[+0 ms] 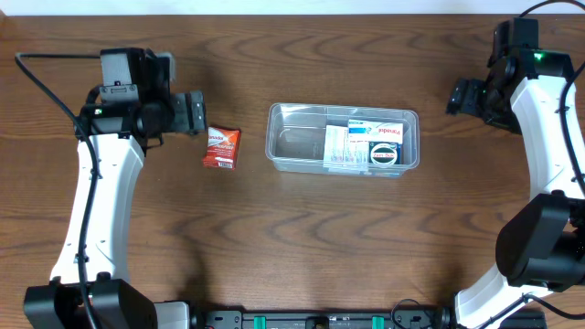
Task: Pack container
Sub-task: 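Move the left gripper over the dark bottle and grasp its cap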
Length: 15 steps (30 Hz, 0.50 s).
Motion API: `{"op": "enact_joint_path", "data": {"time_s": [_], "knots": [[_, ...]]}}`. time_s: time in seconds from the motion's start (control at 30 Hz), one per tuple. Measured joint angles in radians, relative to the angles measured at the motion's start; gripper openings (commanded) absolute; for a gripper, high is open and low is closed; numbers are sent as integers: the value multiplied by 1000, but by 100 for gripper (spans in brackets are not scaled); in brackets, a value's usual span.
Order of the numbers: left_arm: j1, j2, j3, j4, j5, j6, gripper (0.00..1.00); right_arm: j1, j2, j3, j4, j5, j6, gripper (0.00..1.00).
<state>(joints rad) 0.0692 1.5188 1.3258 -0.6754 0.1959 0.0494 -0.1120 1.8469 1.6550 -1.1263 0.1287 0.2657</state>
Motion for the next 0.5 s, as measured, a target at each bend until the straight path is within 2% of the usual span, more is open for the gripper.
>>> {"op": "enact_joint_path", "data": {"time_s": [0.33, 0.5], "knots": [[0, 92, 1, 156, -22, 0, 98, 0, 0, 0, 0, 0, 0, 99], [0, 148, 1, 186, -46, 0, 98, 0, 0, 0, 0, 0, 0, 99]]}}
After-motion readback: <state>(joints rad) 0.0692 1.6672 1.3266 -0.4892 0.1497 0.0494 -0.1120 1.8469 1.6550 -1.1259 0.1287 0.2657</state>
